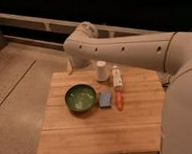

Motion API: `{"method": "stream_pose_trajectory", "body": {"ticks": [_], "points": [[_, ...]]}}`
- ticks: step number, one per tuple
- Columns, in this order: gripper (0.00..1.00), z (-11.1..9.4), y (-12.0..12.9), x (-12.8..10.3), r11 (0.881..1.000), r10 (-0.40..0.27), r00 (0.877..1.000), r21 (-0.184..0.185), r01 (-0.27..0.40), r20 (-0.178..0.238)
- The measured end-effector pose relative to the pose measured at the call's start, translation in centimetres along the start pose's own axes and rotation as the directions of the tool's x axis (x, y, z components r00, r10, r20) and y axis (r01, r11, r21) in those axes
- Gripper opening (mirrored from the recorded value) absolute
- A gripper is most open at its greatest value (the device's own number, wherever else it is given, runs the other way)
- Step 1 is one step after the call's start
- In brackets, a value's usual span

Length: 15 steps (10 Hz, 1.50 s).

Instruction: Move the arm in a circular motion

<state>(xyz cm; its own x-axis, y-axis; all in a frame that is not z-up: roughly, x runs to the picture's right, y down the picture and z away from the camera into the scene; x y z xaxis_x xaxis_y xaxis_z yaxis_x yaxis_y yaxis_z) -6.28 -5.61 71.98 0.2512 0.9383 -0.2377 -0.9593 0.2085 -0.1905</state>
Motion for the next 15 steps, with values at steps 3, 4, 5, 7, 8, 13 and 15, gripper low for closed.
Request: {"method": "stream_pose_trajectory", "body": {"ticks": [3, 4, 5, 7, 8, 13, 15], "points": [[0.65, 2.8, -9.1, 0.5, 0.981, 0.071, 0.997, 0.183, -0.063, -0.038], [0.65, 3.7, -10.3, -0.4, 0.978, 0.055, 0.998, 0.203, -0.047, -0.035], [0.65, 4.6, -10.8, -1.6, 0.977, 0.031, 0.999, 0.210, -0.024, -0.029], [0.65, 6.6, -11.2, -5.0, 0.985, -0.025, 1.000, 0.168, 0.024, 0.004], [0.65, 7.2, -10.8, -6.1, 0.990, -0.040, 0.999, 0.134, 0.037, 0.016], [0.65, 9.8, -1.5, -8.1, 0.979, -0.189, 0.981, -0.082, 0.186, -0.036], [0.65, 9.6, 1.7, -7.2, 0.968, -0.229, 0.972, -0.122, 0.220, -0.059]]}}
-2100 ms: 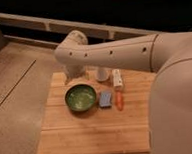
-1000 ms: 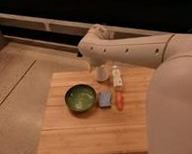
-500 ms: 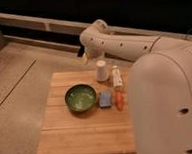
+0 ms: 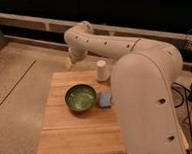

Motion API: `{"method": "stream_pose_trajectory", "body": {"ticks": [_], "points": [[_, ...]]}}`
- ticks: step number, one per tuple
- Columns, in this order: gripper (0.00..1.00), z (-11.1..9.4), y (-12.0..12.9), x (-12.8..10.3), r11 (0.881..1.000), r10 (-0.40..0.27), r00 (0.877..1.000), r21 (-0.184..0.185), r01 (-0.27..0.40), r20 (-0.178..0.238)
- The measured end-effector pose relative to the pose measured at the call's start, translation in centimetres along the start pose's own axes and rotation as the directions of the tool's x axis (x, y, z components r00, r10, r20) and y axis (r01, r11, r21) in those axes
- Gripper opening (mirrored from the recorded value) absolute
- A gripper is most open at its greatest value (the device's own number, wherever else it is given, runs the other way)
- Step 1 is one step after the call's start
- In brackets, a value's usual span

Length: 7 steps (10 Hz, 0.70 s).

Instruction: Move the arm in a circular motion

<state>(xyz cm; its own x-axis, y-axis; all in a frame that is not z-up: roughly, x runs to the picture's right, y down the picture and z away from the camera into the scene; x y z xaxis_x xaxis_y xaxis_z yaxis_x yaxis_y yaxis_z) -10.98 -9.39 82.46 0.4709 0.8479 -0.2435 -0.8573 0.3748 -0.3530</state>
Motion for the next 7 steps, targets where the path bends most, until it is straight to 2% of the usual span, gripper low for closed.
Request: {"method": "stream_pose_trajectory", "body": {"ticks": [2, 4, 6, 7], "points": [[0.65, -0.6, 3.5, 1.0, 0.999, -0.009, 1.000, -0.032, 0.008, -0.023], [0.65, -1.7, 5.1, 3.0, 1.000, 0.005, 0.999, -0.027, -0.006, -0.046], [0.65, -3.2, 4.0, 6.4, 0.998, 0.064, 0.994, 0.033, -0.061, -0.091], [0.65, -3.8, 2.6, 7.8, 0.993, 0.103, 0.989, 0.071, -0.096, -0.110]]}}
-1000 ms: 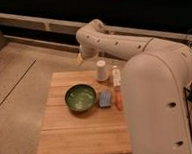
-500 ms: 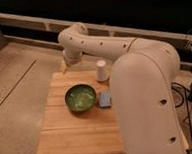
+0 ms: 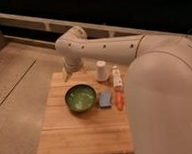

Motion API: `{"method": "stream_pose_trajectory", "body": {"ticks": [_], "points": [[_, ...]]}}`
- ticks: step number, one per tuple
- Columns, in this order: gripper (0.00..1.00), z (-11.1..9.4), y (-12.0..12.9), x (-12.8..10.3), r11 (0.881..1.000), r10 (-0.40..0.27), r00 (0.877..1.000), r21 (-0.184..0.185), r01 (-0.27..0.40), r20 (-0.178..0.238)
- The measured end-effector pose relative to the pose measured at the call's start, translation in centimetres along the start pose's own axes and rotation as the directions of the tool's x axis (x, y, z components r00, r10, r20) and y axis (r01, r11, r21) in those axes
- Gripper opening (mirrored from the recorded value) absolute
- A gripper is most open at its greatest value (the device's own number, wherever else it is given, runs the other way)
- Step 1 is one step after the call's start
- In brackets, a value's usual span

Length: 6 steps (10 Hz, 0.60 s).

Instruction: Move the arm in a circular motion

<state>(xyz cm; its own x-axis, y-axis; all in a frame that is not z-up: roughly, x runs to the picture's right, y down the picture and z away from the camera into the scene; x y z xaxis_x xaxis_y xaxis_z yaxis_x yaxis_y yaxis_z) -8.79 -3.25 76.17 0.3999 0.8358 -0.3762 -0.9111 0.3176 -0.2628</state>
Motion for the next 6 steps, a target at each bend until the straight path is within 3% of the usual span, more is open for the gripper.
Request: {"method": "stream_pose_trajectory", "body": {"ticks": [1, 3, 5, 6], "points": [[0.65, -0.7, -3.4, 1.5, 0.995, 0.075, 0.997, 0.066, -0.073, -0.028], [0.65, -1.7, -9.3, 3.0, 0.967, 0.203, 0.977, 0.170, -0.191, -0.058], [0.65, -1.9, -14.5, 2.7, 0.926, 0.303, 0.949, 0.263, -0.272, -0.086], [0.65, -1.4, -15.8, 1.5, 0.916, 0.315, 0.944, 0.289, -0.276, -0.097]]}}
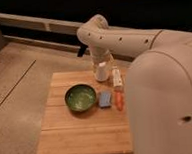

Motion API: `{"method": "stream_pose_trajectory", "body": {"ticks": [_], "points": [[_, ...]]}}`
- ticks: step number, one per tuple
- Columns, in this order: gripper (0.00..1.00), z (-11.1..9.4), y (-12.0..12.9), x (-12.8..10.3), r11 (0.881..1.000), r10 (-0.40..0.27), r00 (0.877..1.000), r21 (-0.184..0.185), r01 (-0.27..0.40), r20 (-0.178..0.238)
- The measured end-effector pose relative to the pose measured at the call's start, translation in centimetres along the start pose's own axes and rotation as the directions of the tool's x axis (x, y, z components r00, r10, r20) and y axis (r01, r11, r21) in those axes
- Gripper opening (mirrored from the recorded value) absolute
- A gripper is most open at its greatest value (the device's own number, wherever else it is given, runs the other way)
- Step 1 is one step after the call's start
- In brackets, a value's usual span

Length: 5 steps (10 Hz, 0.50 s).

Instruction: Move the arm in a circular motion

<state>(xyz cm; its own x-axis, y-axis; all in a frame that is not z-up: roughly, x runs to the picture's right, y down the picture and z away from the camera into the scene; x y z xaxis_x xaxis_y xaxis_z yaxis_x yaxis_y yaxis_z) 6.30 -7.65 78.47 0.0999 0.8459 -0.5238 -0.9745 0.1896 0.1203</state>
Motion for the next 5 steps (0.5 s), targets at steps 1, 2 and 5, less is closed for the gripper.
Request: {"method": "stream_pose_trajectory", "body": {"ticks": [1, 2, 5], "points": [[0.65, 0.4, 0.2, -1.4, 1.000, -0.013, 1.000, 0.015, 0.013, -0.006], [0.65, 0.8, 1.6, -3.5, 0.998, -0.058, 0.998, 0.027, 0.058, -0.011], [0.65, 1.2, 8.4, -6.7, 0.979, -0.204, 0.979, -0.024, 0.204, 0.000]]}}
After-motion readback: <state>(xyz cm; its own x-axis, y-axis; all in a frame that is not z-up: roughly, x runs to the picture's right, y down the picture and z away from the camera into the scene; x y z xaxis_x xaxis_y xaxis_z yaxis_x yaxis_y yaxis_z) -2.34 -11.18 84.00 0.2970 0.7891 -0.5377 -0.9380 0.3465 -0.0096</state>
